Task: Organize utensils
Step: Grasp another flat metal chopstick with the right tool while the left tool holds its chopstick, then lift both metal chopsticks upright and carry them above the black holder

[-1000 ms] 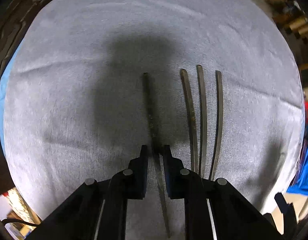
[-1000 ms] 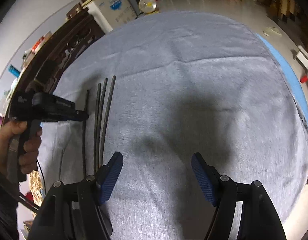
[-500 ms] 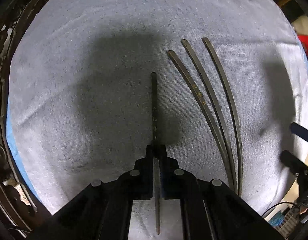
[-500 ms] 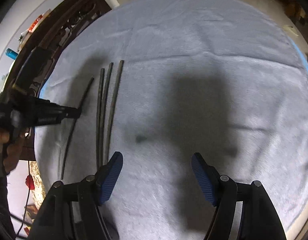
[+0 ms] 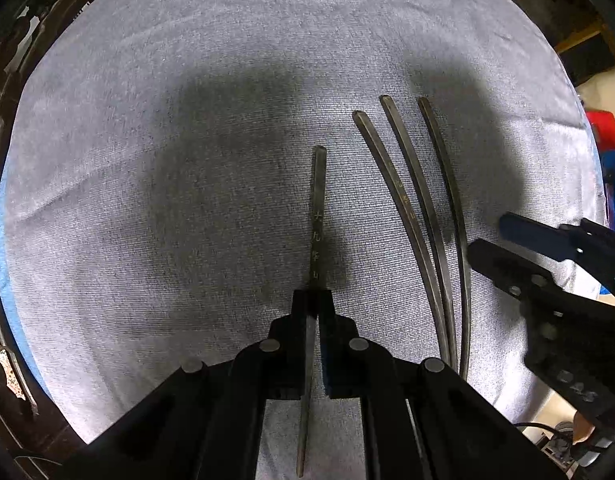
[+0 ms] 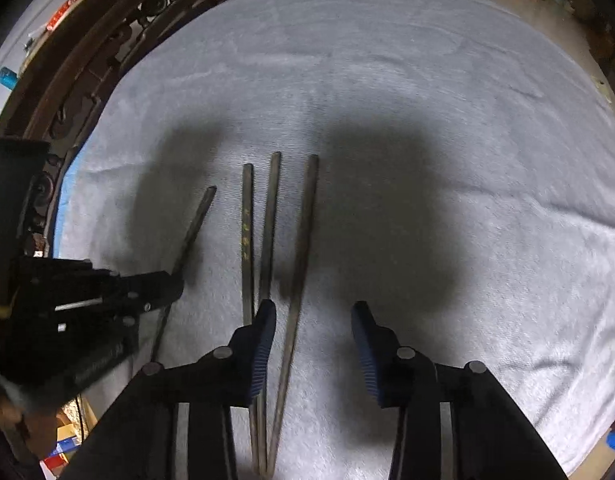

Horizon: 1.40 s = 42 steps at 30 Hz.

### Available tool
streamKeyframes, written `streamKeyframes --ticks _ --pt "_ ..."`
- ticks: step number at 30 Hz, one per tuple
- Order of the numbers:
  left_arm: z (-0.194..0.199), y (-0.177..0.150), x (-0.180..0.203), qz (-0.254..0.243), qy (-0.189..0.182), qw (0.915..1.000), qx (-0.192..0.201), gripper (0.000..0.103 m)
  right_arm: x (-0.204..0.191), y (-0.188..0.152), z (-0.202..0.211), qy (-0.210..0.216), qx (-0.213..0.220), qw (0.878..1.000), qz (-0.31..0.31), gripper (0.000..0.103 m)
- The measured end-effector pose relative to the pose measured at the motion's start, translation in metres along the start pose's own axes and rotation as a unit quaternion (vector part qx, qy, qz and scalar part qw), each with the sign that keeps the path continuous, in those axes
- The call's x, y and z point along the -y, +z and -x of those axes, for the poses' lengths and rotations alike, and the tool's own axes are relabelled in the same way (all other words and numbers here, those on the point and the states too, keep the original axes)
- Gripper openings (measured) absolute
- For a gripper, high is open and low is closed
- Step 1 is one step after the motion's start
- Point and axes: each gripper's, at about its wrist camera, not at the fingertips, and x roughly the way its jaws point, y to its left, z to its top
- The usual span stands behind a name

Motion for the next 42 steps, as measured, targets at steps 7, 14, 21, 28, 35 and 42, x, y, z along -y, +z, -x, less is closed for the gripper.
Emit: streamKeyframes --ticks 7,14,21,28,35,42 --pt "-0.012 -0.006 0.019 -0.006 0.01 0.9999 -0.001 0.007 -0.012 0.003 -0.009 -0.032 -0.029 0.998 0.04 0.007" --pt "-0.019 0.0 0.029 -0.027 0.02 0.9991 -0.025 0.007 0.013 -0.006 -0.007 -0.067 -0.089 0.992 0.057 0.01" --pt "-0.025 0.012 0.038 -0.036 0.036 0.9976 -0.047 0.007 0.018 0.02 -0.016 -0.075 -0.113 0.989 0.058 0.01" --pt "-0.023 0.01 0.027 -0.013 0.011 0.999 -0.04 0.006 0.024 0.008 -0.008 -0.063 -0.08 0.994 0.04 0.006" --pt "-0.01 -0.02 -0.003 0.048 -0.039 0.9979 0.019 0.005 0.072 -0.035 0.035 0.006 0.013 0.999 -0.042 0.006" --pt "0.018 -0.065 -0.034 0.116 -0.083 0.9838 0.109 0.005 0.096 -0.095 0.075 0.052 0.11 0.988 -0.1 0.006"
